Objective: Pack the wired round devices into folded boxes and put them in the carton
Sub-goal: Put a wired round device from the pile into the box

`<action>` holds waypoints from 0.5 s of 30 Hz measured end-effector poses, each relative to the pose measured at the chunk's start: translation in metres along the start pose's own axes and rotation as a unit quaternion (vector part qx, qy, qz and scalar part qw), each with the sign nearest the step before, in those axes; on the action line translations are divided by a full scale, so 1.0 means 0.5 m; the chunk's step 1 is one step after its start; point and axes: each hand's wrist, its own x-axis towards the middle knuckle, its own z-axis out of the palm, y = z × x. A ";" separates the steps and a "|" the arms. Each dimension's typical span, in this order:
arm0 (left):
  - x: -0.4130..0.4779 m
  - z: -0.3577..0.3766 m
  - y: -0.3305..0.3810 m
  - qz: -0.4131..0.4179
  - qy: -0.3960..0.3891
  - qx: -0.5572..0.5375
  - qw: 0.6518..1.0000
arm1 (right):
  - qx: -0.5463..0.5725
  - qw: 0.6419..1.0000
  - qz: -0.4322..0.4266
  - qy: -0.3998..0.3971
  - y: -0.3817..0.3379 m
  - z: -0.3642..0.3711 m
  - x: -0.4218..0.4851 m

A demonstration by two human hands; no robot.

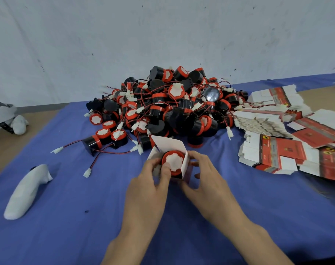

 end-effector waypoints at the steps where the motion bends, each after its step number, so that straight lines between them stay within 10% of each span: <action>1: -0.001 0.000 -0.002 0.006 -0.004 0.022 1.000 | 0.002 1.000 0.000 -0.004 0.001 -0.001 0.000; 15: 0.018 0.017 0.014 0.063 -0.016 0.396 0.916 | -0.005 0.997 0.039 -0.065 0.003 0.022 -0.014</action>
